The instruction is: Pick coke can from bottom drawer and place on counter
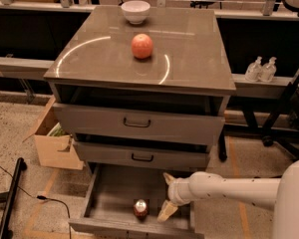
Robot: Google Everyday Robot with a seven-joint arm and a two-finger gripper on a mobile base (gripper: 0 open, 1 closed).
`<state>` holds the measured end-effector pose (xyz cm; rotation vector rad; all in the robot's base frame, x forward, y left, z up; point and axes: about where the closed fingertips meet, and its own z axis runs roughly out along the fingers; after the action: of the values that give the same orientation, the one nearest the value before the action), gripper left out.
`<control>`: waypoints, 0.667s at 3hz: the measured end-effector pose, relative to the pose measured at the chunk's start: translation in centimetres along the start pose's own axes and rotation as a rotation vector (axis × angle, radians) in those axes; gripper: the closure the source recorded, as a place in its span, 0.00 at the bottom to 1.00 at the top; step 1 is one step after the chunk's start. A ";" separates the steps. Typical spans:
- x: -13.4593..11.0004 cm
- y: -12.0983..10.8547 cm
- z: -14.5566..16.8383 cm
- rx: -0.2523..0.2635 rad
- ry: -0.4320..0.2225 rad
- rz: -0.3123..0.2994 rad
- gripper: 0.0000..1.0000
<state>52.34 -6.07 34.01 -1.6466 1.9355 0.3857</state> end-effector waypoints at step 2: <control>3.4 0.8 5.2 -0.016 -0.043 0.050 0.00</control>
Offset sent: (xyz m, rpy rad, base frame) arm 0.0108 0.0019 -0.0937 0.0933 0.0239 -0.0513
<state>52.45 -5.82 27.76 -1.5897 1.9497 0.4530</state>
